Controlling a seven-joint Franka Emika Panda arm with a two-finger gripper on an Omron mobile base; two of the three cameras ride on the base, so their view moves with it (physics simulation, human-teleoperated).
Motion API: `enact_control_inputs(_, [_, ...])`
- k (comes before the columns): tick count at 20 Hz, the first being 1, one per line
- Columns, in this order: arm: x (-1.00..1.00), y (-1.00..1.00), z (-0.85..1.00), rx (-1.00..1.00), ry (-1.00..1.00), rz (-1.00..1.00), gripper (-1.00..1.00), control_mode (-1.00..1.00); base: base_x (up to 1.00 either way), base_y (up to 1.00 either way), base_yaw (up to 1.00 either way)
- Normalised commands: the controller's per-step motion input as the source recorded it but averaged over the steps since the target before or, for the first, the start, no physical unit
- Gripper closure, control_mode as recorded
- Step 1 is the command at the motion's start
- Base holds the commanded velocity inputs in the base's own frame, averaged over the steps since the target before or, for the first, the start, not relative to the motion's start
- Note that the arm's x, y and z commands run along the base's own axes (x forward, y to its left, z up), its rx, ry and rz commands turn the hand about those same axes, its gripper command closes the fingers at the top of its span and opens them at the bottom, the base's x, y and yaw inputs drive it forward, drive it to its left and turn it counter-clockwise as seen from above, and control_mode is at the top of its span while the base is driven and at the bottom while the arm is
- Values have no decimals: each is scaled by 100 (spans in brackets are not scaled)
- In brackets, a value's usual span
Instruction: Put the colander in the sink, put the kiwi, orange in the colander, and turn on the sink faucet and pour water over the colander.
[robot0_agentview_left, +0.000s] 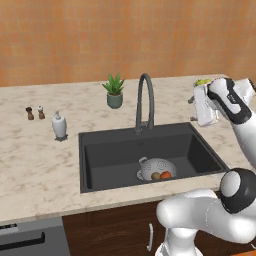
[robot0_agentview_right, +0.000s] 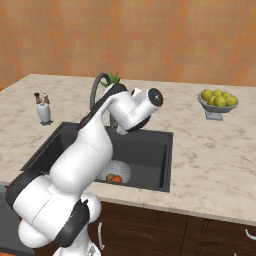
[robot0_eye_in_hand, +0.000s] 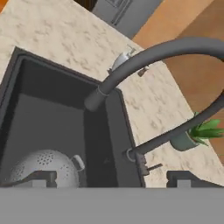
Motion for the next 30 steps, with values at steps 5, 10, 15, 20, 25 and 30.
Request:
enact_control_inputs(5, [10,19,-14,77,-26,-43,-100,-100,0,0,0])
enact_control_inputs(10, [63,0,35,82,0,-12,-100,-100,0,0,0])
enact_control_inputs(15, [57,-12,9,37,0,-2,-100,-100,0,0,0])
enact_control_inputs(20, [34,-29,-19,1,0,0,-100,-100,0,0,0])
enact_control_inputs(25, [27,-45,-21,0,5,3,-100,-100,0,0,0])
enact_control_inputs(30, [15,-5,-5,7,28,8,-100,-100,0,0,0])
